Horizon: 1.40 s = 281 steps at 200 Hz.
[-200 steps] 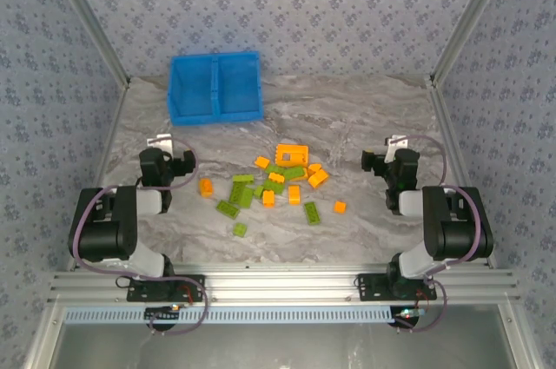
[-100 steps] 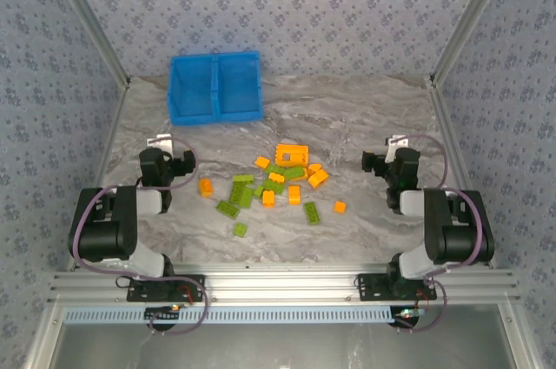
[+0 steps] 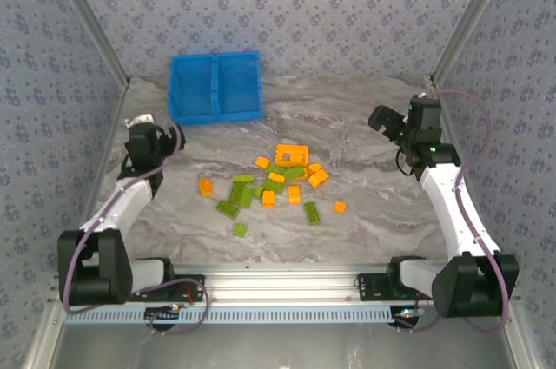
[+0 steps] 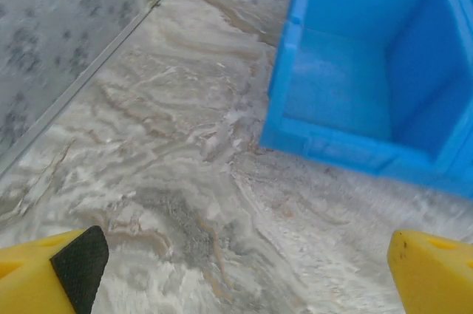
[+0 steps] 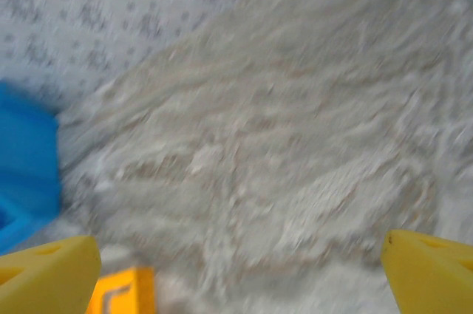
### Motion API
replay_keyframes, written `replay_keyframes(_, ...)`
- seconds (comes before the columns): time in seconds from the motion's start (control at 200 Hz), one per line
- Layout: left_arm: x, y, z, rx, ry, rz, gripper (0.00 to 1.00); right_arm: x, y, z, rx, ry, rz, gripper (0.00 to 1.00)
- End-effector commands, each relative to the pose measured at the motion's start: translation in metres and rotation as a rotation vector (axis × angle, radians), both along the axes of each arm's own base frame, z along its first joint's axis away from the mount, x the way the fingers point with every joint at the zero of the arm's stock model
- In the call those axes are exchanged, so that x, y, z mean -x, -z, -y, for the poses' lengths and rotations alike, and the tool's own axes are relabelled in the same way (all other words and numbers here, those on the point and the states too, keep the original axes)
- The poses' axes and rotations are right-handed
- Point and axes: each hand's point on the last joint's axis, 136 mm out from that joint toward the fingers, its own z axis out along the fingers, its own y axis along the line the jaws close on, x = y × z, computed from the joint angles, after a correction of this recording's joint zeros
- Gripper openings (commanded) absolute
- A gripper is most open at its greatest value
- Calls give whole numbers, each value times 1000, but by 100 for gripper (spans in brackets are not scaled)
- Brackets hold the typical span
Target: Sort the legos into containers by color
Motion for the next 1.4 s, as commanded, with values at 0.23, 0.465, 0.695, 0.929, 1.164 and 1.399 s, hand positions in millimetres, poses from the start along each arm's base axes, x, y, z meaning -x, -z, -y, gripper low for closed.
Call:
replay_keyframes(0.23,99,45,78,248,-57,-509,98,61,9,-130,-82,-367,-276,100)
replay_keyframes(0.465,125,99,107,309,-25,-699,96,89,18,-194,-36,-520,-325,100)
replay_keyframes(0.695,104,136,128,297,81,-761,86,102,27,-202,24,-546,-359,100)
replay_keyframes(0.929,101,162,129,292,64,-794,61,110,30,-190,68,-515,-362,100)
replay_keyframes(1.164,96,130,129,312,73,-723,33,109,26,-185,77,-490,-352,100)
replay_keyframes(1.399,39,16,110,127,86,-445,31,105,16,-185,55,-465,-322,100)
